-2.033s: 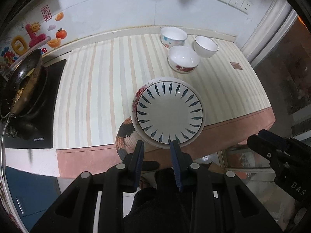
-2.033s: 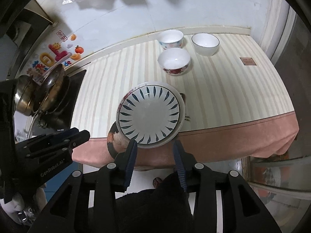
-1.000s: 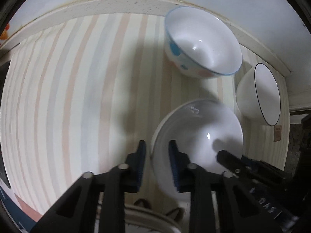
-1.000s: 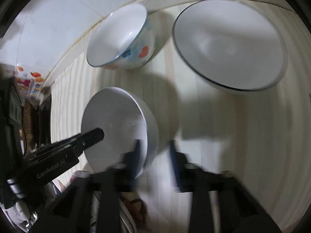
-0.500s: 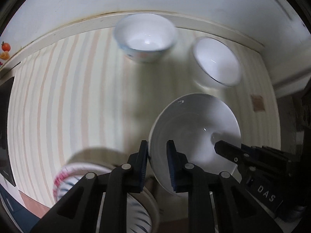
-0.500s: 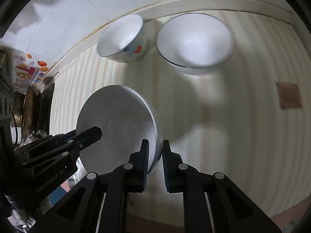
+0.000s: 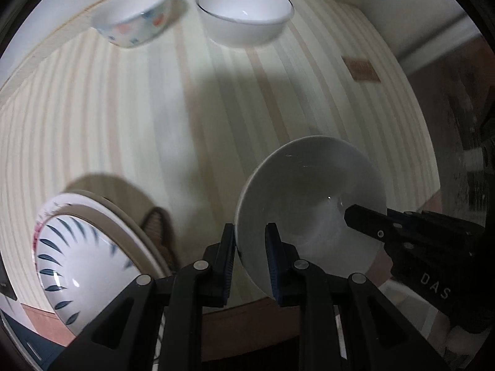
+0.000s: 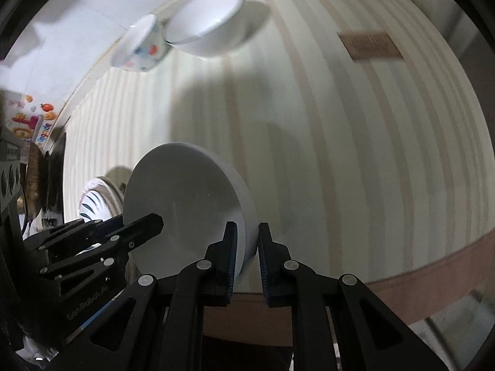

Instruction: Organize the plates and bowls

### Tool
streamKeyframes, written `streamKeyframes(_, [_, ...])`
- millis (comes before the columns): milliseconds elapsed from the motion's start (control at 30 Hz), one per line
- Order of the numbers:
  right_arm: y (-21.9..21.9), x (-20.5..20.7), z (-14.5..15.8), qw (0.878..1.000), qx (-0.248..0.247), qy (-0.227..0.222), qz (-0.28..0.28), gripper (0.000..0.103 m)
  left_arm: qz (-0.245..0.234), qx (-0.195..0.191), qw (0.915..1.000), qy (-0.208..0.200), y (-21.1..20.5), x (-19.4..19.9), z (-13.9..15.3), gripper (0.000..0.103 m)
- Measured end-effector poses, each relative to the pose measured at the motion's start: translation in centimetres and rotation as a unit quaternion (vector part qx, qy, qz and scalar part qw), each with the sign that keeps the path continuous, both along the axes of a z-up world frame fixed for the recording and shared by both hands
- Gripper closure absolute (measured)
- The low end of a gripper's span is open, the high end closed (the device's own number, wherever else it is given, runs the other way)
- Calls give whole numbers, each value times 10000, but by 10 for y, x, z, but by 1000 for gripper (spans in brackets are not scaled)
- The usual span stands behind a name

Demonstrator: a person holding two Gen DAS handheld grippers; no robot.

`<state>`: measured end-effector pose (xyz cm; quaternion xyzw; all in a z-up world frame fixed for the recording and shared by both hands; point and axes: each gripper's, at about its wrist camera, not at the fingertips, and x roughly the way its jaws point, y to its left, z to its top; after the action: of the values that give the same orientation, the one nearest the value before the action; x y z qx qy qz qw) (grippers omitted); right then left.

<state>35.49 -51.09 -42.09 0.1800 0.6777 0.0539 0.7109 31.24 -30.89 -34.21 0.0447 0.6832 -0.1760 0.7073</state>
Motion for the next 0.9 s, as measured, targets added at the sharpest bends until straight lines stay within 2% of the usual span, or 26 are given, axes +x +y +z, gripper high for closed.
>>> streamKeyframes(367, [-13, -26, -26, 9994, 49, 210, -268, 88, -253, 183, 9995, 96, -23, -7, -24, 86])
streamKeyframes(600, [-15, -23, -28, 9988, 169, 347, -304, 88, -196, 147, 9996, 131, -18, -5, -17, 86])
streamKeyframes(733, [-28, -15, -1, 9989, 151, 228, -393, 87, 69, -41, 9999, -112, 6, 2, 15, 85])
streamKeyframes(767, [-32, -11, 9, 9989, 154, 127, -428, 85, 185, -103, 9996, -205, 15, 9, 26, 81])
streamKeyframes(900, [-34, 32, 55, 9980, 293, -428, -354, 65, 810, -233, 9949, -551, 53, 54, 54, 77])
